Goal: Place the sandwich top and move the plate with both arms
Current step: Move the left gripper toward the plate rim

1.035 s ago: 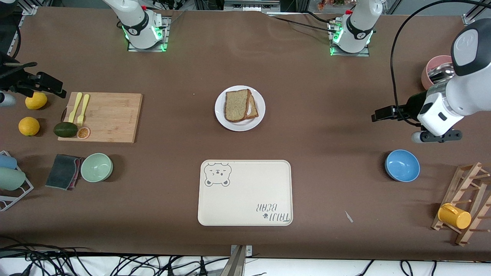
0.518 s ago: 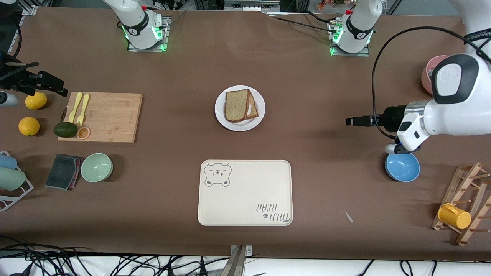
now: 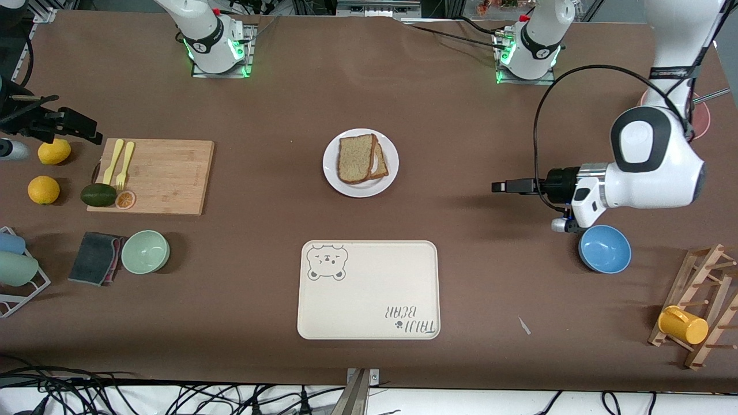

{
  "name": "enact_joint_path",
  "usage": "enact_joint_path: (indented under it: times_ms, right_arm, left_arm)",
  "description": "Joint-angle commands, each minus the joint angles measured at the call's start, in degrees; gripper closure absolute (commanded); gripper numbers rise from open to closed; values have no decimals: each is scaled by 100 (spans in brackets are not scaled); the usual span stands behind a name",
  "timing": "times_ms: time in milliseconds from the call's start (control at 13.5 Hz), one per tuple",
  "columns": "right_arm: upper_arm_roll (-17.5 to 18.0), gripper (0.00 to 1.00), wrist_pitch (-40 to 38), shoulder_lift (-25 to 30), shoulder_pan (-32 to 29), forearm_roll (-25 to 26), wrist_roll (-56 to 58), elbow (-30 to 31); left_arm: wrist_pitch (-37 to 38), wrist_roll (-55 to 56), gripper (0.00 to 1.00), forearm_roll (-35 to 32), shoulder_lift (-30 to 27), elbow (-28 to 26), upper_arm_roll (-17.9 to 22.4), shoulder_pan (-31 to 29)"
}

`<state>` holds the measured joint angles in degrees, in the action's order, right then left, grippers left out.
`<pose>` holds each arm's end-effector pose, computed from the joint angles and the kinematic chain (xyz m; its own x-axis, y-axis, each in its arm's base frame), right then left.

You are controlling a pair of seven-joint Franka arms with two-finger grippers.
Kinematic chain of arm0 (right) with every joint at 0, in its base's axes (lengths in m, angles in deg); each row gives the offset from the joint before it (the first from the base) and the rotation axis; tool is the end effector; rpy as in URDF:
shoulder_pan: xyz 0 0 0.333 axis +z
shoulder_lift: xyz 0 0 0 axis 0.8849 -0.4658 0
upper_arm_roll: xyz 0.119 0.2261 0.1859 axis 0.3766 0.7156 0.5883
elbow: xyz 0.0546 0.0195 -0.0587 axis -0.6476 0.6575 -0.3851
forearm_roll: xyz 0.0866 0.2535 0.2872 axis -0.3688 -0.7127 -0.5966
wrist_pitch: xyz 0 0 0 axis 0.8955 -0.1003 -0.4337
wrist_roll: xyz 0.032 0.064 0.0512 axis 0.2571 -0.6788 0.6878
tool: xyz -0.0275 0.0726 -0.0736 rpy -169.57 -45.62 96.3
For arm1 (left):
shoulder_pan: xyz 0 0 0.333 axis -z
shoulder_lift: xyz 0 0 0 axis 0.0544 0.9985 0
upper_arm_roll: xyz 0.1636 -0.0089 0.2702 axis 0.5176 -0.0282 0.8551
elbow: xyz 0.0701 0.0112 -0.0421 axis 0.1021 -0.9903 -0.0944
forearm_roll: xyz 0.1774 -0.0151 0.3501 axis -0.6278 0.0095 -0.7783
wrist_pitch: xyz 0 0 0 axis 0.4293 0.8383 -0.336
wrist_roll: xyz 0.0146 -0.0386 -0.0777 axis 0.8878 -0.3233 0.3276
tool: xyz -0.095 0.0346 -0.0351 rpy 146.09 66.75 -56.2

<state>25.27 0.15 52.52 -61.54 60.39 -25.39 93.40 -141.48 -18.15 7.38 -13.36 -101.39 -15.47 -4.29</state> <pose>0.5568 -0.0217 0.5866 0.9956 -0.0208 -0.0910 -0.0226 -0.9996 -0.0180 0.5868 -0.0953 0.3348 0.9497 0.0120 -0.3130 0.2347 -0.6890 0.6857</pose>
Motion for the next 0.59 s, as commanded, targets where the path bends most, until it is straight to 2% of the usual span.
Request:
enact_joint_path:
  times_ms: [0, 222, 518]
  right_arm:
    - [26, 0, -16, 91, -87, -94, 85, 88]
    - [26, 0, -25, 91, -87, -94, 85, 97]
    - [18, 0, -33, 91, -87, -102, 85, 106]
  left_arm:
    - [-497, -695, 0, 601, -169, -613, -160, 11]
    - [-1128, -1492, 0, 1267, -186, -1201, -485, 11]
    - [-1535, -3260, 0, 2840, -178, -1967, -802, 20]
